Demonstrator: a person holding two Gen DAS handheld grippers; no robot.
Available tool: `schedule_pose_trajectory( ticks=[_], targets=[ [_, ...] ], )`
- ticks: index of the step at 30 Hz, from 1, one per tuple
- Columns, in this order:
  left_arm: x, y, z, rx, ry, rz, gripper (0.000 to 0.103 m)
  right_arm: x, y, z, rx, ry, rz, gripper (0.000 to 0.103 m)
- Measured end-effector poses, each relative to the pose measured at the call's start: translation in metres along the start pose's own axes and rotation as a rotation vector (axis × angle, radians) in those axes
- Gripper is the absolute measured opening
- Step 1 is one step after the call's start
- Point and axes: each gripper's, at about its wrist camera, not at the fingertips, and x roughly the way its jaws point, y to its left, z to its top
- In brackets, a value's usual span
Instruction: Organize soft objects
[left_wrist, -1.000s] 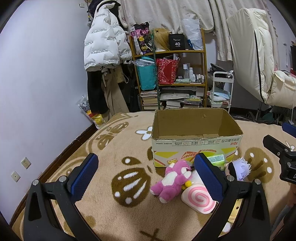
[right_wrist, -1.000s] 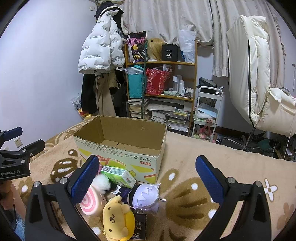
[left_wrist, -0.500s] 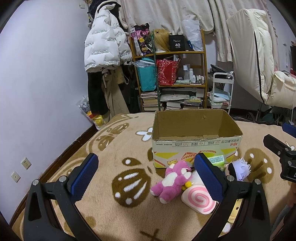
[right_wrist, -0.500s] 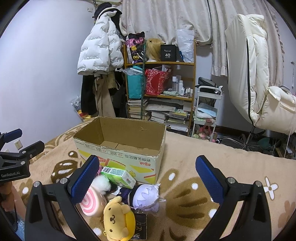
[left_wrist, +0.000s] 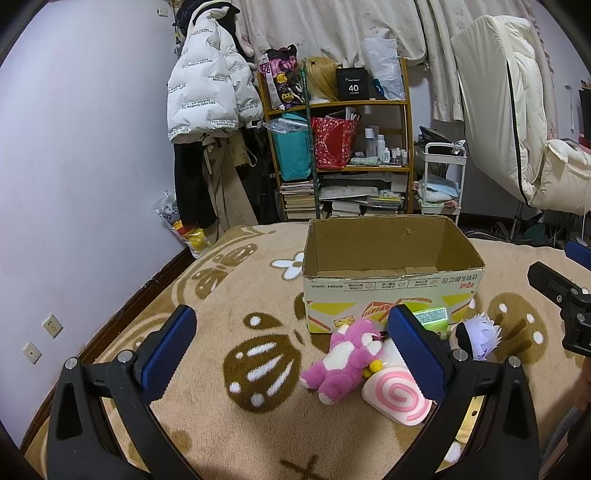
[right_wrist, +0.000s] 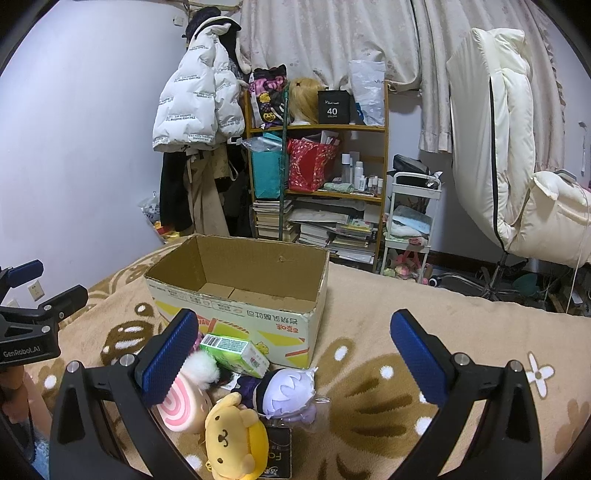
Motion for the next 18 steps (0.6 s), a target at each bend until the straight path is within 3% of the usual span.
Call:
schedule_pose_trajectory(
  ticks=[8,18],
  targets=[
    [0.003,-0.003,-0.003,0.021,0.036,-0.015,0.102,0.003,-0.002,-0.001,0.008,0.013,0.003,0.103],
    [0.024,-0.025,-0.007,0.055,0.156,-0.094,0.102,0.036,-0.007,-0.002,0.032,0.128,0.019,0.103]
  ],
)
